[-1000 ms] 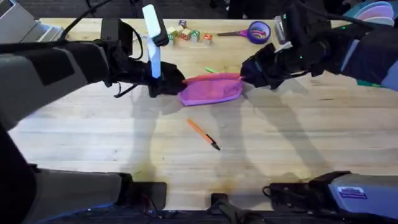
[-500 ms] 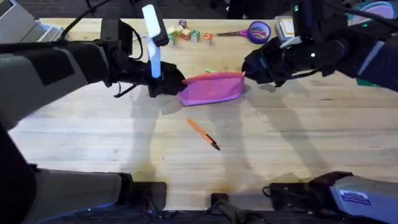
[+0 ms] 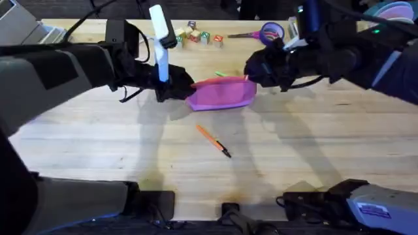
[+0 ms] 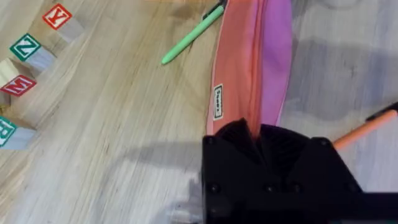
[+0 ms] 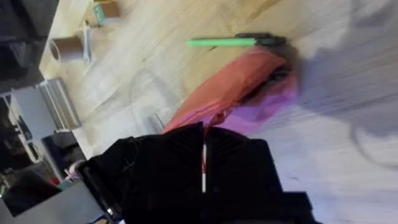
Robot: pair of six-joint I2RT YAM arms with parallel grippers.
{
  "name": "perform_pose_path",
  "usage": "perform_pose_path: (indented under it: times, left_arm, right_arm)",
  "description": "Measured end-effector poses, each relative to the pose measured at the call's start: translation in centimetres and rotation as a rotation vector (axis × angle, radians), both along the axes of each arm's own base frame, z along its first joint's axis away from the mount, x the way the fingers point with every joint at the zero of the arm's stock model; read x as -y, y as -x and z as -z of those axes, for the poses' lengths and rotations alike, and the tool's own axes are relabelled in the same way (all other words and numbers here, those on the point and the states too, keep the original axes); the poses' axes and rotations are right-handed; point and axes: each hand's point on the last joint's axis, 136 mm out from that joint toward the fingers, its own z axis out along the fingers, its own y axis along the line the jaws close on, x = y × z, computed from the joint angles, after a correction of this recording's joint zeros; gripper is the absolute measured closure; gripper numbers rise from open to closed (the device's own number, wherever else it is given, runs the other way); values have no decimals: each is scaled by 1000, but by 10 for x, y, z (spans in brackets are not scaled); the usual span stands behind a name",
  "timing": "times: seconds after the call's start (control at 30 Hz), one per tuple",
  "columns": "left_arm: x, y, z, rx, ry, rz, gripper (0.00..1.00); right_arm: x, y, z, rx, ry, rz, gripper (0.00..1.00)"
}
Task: Unzip the bag, pick up the pens from the table one at a time and place them inside, then zip the bag closed.
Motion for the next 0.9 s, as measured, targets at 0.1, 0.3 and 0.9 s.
perform_pose_path:
  times: [0.1,0.3,0.9]
  left_arm:
    - [0,0,0,0,-1,-2,957]
    - [-3,-1,1,0,-4,-8,957]
    - [-2,-1,0,0,-3,-8,957]
  right_arm:
    - [-14,0,-5,44,9,-36,971]
    - [-49,3,0,85,20,-114,971]
    - [-103,7,8,142,-19,-226,971]
